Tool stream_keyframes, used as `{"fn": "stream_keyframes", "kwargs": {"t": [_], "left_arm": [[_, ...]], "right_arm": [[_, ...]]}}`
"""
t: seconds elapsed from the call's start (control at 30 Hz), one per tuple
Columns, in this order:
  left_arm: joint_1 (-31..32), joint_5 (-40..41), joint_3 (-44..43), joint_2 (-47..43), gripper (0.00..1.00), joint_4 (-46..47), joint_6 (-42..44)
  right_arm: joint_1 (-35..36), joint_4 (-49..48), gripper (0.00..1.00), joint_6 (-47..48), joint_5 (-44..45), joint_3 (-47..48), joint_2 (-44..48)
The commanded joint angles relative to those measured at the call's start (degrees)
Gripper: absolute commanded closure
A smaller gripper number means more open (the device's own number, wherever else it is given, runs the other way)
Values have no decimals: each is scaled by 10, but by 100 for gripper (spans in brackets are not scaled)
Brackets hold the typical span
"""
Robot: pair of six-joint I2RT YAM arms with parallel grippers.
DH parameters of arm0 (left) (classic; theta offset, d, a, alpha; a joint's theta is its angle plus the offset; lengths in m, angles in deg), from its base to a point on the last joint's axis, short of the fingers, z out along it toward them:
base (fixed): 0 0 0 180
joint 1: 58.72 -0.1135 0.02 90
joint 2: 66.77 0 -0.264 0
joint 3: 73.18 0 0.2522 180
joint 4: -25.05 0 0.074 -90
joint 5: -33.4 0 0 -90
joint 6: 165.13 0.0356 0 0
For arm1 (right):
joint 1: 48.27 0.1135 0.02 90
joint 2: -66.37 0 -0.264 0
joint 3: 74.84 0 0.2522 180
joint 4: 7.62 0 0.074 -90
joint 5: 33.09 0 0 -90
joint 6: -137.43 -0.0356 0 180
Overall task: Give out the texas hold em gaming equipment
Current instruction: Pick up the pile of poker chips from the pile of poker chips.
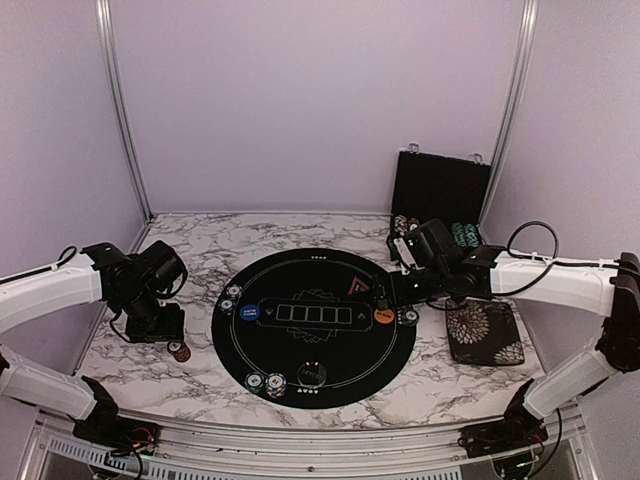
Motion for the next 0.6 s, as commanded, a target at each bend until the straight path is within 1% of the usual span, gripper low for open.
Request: {"fn": "stream_keyframes", "kwargs": {"t": [0.0,0.57], "left_arm": [[-12,-18,12,10,33,5,15],[-45,-57,24,70,33,43,66]], "right_arm": [[-5,-16,1,5,-4,-7,4],[-17,-8,2,-2,-2,-22,29]]}}
